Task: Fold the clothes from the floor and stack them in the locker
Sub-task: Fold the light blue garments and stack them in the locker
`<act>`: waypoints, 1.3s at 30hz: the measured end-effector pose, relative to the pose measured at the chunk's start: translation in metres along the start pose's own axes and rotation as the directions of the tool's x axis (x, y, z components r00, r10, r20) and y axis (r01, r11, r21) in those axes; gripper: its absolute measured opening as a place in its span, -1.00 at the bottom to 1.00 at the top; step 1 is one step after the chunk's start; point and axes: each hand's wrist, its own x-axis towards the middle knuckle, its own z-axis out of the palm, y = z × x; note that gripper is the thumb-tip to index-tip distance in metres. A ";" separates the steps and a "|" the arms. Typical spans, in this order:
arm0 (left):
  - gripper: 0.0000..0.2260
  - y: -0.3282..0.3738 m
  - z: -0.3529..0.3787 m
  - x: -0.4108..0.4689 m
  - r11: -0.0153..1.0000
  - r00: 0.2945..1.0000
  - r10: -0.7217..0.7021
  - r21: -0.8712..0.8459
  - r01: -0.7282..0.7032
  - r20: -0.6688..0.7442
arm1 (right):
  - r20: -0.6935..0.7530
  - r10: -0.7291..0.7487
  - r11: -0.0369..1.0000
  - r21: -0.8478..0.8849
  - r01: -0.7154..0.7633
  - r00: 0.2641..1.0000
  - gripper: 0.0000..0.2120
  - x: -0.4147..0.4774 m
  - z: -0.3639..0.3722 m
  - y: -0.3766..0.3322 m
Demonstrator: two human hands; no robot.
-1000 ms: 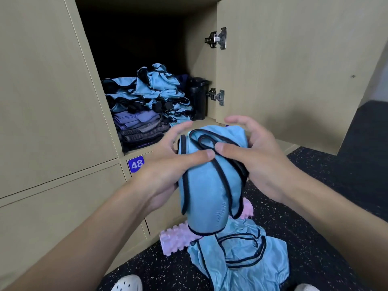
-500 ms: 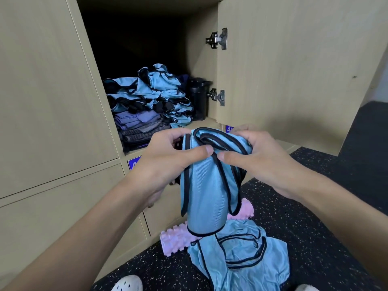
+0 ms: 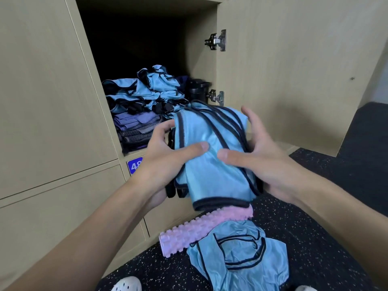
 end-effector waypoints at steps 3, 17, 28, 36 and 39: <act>-0.42 0.000 -0.003 0.002 0.996 0.998 -0.047 -0.074 0.044 -0.031 | 0.073 -0.089 0.994 -0.055 0.093 0.993 0.06 -0.001 0.002 0.004; -0.16 0.000 -0.020 0.003 0.770 0.899 0.150 0.522 -0.367 0.411 | 0.015 -0.063 0.998 0.024 0.063 0.998 -0.37 0.001 -0.003 0.001; -0.41 0.009 -0.014 -0.003 0.802 0.932 0.092 0.529 -0.278 0.351 | 0.082 -0.014 0.999 0.033 0.011 0.997 -0.28 -0.001 -0.010 -0.003; -0.57 0.007 -0.025 -0.002 0.971 0.921 0.044 0.202 -0.131 0.386 | 0.180 -0.012 0.994 -0.105 0.032 0.984 -0.13 0.006 -0.012 -0.008; -0.64 0.006 -0.028 0.009 0.997 0.930 0.030 0.052 -0.052 0.365 | 0.354 0.045 0.998 -0.065 -0.023 0.934 0.07 0.019 -0.016 -0.014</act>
